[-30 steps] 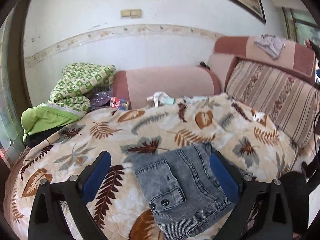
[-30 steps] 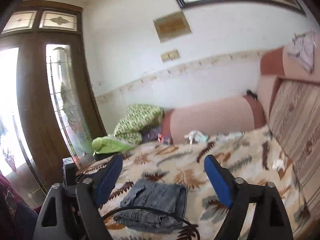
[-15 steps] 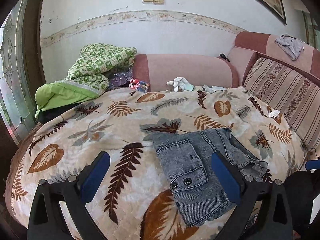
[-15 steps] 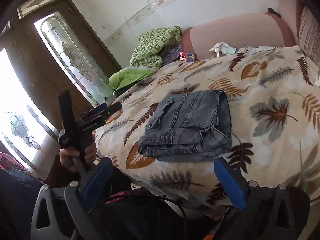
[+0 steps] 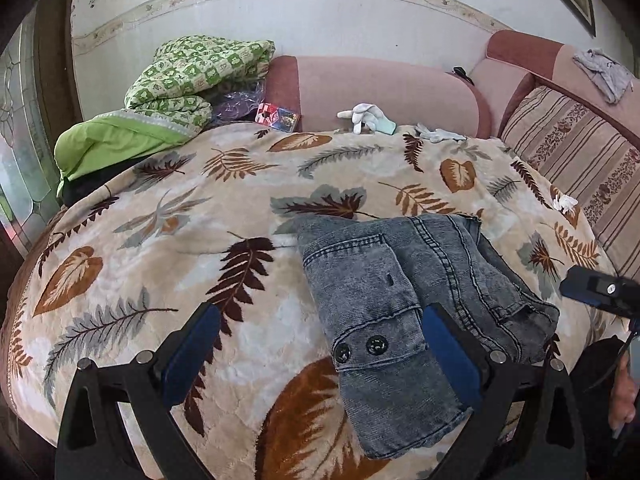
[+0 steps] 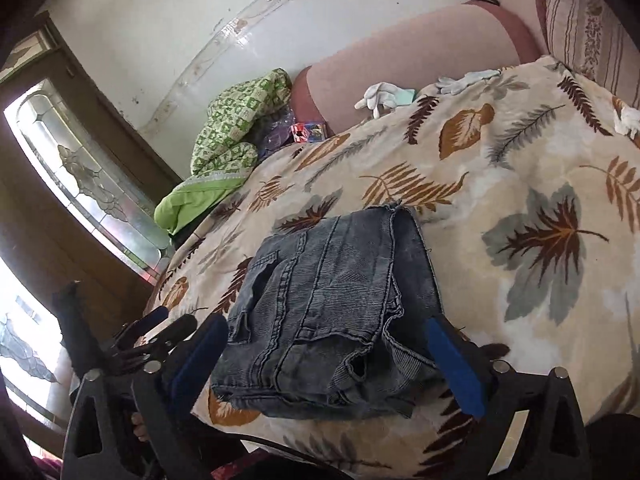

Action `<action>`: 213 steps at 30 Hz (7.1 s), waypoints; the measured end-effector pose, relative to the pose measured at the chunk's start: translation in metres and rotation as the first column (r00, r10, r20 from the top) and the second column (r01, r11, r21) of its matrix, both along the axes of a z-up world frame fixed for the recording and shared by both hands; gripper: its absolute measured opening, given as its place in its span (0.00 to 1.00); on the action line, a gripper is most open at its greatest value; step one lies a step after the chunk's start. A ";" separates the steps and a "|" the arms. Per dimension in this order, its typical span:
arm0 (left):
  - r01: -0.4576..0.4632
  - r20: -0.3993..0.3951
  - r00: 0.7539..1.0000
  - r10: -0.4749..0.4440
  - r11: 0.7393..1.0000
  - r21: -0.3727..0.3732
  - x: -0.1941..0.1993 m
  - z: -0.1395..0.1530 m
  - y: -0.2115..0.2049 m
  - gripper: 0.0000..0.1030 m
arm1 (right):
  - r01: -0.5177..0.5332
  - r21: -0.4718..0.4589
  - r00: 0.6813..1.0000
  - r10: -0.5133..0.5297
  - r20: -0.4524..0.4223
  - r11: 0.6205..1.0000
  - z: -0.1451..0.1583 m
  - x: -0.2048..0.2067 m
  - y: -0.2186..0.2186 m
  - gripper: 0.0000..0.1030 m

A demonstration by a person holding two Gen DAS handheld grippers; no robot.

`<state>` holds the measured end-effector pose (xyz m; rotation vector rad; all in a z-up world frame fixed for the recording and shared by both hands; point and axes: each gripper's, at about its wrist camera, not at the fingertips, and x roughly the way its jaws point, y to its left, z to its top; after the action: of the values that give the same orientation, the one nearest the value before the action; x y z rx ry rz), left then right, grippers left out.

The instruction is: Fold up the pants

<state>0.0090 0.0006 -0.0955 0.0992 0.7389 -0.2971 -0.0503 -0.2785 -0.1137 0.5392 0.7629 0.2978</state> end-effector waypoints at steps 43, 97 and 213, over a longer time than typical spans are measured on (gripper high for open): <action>0.034 0.047 0.998 -0.035 0.999 0.038 -0.007 -0.002 0.008 1.00 | 0.102 -0.070 0.995 -0.102 0.000 0.992 -0.007 -0.012 -0.048 0.70; -0.094 -0.027 0.995 0.096 0.994 0.052 0.026 0.000 0.018 1.00 | -0.105 0.111 0.993 0.110 -0.042 0.988 -0.042 0.032 -0.041 0.81; 0.165 -0.403 0.860 -0.313 0.918 -0.361 0.086 -0.072 -0.022 0.79 | -0.278 0.364 0.910 0.365 -0.196 0.889 -0.089 0.100 -0.004 0.79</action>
<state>0.0951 -0.0212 -0.1680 -0.1922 1.1389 -0.6950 0.0495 -0.2823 -0.2028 0.7772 1.0711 0.6857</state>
